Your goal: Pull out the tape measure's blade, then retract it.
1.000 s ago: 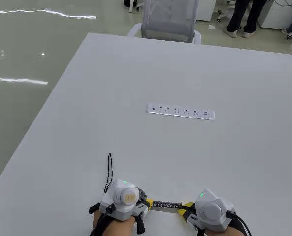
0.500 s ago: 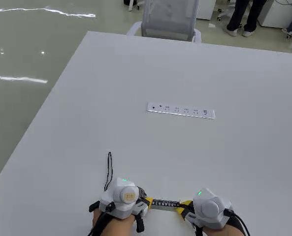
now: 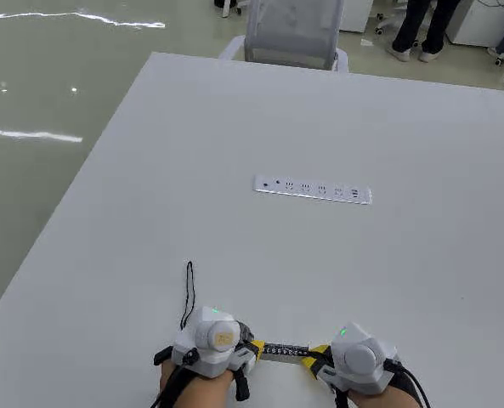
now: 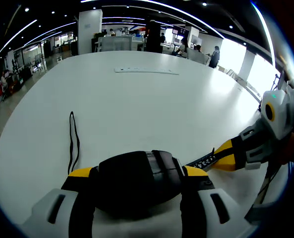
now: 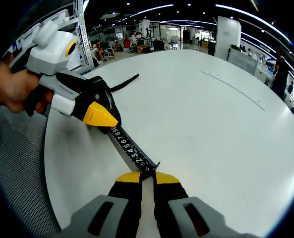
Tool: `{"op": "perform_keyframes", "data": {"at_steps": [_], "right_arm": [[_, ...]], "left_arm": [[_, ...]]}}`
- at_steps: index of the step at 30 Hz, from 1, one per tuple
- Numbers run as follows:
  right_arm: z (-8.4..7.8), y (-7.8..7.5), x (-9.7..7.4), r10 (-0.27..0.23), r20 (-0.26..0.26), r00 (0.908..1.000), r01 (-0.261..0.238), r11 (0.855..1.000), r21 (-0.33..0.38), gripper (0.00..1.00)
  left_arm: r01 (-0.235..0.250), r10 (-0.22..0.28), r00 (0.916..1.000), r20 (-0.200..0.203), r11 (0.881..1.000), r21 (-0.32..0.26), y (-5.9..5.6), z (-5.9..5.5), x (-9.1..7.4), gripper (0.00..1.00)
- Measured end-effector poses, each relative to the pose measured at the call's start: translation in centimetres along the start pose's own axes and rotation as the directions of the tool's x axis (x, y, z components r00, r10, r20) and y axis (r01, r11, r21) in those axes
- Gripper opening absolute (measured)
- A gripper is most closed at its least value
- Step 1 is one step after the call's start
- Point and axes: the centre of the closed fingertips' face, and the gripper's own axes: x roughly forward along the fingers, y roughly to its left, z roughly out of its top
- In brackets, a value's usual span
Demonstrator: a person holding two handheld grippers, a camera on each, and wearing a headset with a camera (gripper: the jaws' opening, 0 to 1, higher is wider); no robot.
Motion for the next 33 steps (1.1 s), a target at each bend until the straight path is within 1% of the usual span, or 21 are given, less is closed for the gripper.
{"op": "perform_keyframes", "data": {"at_steps": [33], "right_arm": [[0.65,0.46,0.6,0.004,-0.006,1.0,-0.004,1.0,0.008,0.06]], "left_arm": [[-0.001,0.001,1.0,0.002,1.0,-0.001,0.01,0.05,-0.01,0.68]]}}
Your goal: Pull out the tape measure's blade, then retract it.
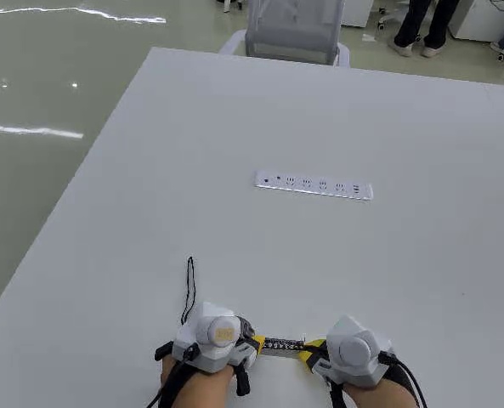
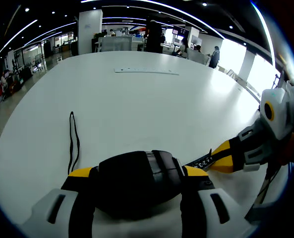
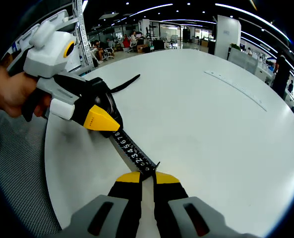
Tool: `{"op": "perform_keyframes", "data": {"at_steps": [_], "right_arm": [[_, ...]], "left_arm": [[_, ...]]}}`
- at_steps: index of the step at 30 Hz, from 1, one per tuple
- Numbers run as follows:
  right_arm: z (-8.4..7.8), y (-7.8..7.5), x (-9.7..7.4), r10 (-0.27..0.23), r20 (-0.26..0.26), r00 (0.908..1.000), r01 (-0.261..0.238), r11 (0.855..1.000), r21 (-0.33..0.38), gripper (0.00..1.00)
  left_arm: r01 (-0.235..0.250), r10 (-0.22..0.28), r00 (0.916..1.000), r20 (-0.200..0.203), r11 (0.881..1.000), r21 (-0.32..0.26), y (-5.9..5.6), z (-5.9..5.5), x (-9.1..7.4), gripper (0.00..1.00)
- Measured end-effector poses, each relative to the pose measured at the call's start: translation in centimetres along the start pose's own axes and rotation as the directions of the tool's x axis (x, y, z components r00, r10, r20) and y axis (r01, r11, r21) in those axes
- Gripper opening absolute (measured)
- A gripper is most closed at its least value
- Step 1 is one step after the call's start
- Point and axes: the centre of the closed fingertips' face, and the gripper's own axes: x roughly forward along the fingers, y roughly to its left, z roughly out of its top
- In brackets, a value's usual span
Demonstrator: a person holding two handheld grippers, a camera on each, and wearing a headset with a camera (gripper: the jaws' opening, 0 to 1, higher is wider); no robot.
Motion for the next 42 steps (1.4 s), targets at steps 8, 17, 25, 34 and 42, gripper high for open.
{"op": "perform_keyframes", "data": {"at_steps": [8,17,25,34,42], "right_arm": [[0.25,0.3,0.03,0.003,0.002,1.0,-0.003,1.0,-0.001,0.06],[0.39,0.43,0.28,0.006,0.001,1.0,-0.006,1.0,-0.001,0.06],[0.45,0.53,0.51,0.01,0.0,1.0,-0.01,1.0,-0.005,0.06],[0.8,0.73,0.65,0.012,0.0,0.9999,-0.012,1.0,-0.002,0.06],[0.87,0.8,0.8,0.014,0.0,0.9999,-0.014,1.0,-0.001,0.06]], "left_arm": [[0.0,0.0,1.0,0.0,1.0,0.0,-0.02,-0.01,0.01,0.68],[0.001,-0.001,1.0,0.001,1.0,-0.001,0.02,-0.02,0.09,0.68],[0.002,-0.002,1.0,0.0,1.0,0.0,0.0,-0.07,0.1,0.68],[0.004,-0.004,1.0,-0.002,1.0,-0.002,0.04,-0.03,0.1,0.68],[0.004,-0.004,1.0,-0.003,1.0,-0.001,0.05,-0.06,0.08,0.68]]}}
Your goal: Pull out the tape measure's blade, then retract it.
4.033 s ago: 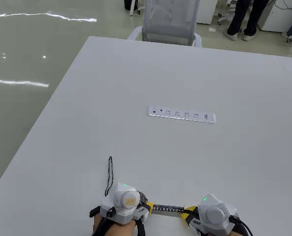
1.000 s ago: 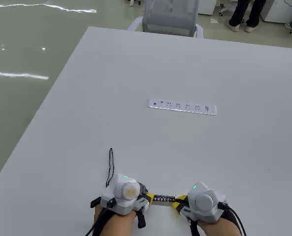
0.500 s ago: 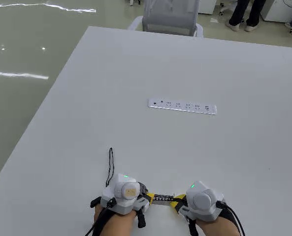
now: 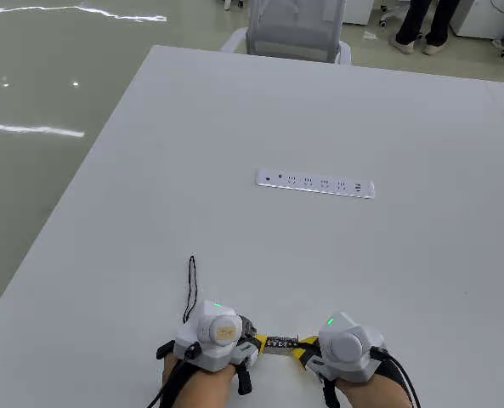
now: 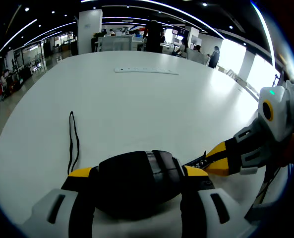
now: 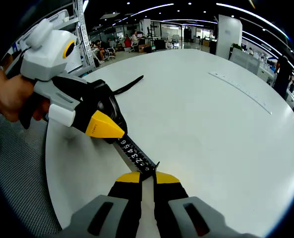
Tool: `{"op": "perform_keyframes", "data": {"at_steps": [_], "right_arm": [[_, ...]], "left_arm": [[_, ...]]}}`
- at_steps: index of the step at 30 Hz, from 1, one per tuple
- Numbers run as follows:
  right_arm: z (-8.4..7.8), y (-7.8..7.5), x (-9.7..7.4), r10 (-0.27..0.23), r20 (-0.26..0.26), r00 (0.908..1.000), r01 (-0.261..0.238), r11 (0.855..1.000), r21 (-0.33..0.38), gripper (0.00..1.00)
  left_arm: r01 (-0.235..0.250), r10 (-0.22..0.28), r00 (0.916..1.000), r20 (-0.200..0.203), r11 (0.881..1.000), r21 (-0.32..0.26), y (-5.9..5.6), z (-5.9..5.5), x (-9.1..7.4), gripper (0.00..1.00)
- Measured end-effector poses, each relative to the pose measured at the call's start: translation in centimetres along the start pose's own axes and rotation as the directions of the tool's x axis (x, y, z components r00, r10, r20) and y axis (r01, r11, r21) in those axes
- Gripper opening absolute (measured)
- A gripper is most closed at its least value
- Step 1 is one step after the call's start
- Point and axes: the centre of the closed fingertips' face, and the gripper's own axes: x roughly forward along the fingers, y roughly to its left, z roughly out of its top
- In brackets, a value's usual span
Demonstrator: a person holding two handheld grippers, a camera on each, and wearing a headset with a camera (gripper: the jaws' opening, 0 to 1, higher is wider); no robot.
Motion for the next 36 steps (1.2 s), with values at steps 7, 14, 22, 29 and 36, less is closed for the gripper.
{"op": "perform_keyframes", "data": {"at_steps": [7,14,22,29,36], "right_arm": [[0.03,0.14,0.14,0.002,-0.002,1.0,-0.002,1.0,-0.001,0.06],[0.19,0.35,0.26,0.004,0.002,1.0,-0.004,1.0,0.0,0.06],[0.34,0.37,0.48,0.007,0.008,0.9999,-0.007,1.0,0.003,0.06],[0.4,0.45,0.54,0.011,0.014,0.9998,-0.011,1.0,0.002,0.07],[0.39,0.38,0.45,0.033,0.041,0.9986,-0.034,0.999,0.022,0.07]], "left_arm": [[0.0,0.0,1.0,0.001,1.0,-0.001,-0.02,0.01,0.01,0.68],[0.0,0.0,1.0,0.003,1.0,-0.001,-0.05,0.04,-0.08,0.68],[-0.001,0.001,1.0,0.005,1.0,0.002,0.04,0.03,0.11,0.68],[0.001,-0.001,1.0,0.008,1.0,0.004,0.01,0.02,0.08,0.67],[0.004,-0.004,1.0,0.007,1.0,0.0,0.02,0.06,0.01,0.67]]}}
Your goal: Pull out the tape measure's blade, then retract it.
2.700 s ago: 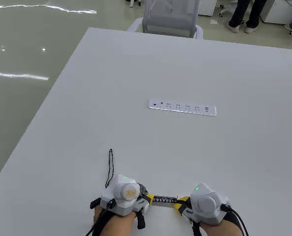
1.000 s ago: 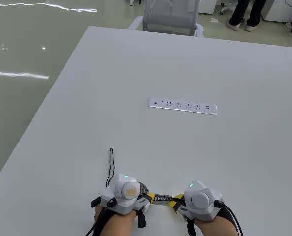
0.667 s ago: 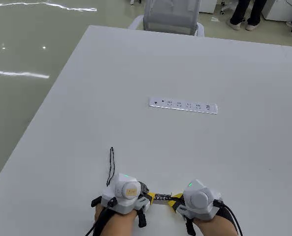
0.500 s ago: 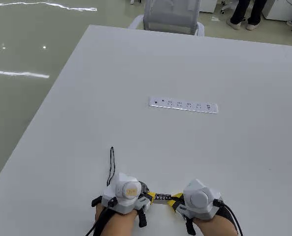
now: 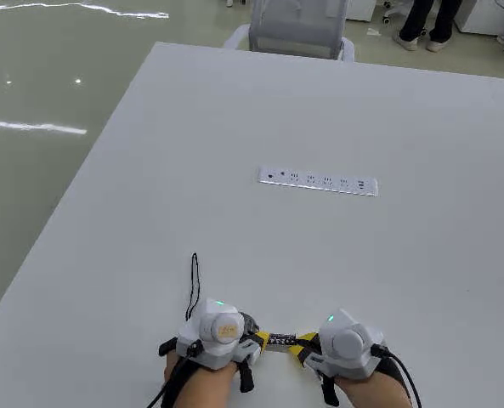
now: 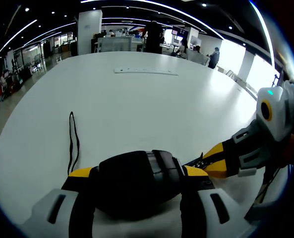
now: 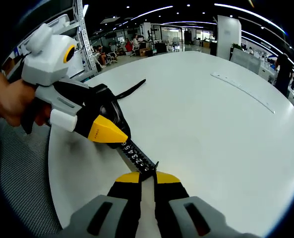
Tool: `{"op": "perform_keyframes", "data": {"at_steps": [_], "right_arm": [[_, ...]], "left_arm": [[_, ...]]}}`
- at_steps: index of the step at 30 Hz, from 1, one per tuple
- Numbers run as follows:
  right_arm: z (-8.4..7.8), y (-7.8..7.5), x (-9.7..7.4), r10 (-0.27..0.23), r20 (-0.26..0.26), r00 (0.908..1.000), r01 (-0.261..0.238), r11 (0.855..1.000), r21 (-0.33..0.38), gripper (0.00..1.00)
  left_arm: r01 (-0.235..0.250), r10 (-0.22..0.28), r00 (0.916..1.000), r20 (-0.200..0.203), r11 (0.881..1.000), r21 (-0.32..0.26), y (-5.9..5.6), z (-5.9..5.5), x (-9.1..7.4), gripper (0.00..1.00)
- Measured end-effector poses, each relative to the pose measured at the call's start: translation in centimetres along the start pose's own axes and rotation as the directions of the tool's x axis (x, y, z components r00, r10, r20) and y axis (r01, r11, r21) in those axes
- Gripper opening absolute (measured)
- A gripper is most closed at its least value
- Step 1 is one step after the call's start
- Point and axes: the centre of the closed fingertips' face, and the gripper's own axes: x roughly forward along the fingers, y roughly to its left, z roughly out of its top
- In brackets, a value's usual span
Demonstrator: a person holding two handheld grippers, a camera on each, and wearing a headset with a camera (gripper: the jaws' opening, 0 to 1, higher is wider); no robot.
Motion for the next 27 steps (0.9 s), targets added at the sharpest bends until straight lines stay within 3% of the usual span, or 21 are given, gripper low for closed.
{"op": "perform_keyframes", "data": {"at_steps": [27], "right_arm": [[0.5,0.67,0.44,-0.005,-0.009,0.9999,0.005,1.0,-0.003,0.07]], "left_arm": [[0.0,0.0,1.0,-0.002,1.0,-0.002,0.0,0.02,-0.05,0.68]]}}
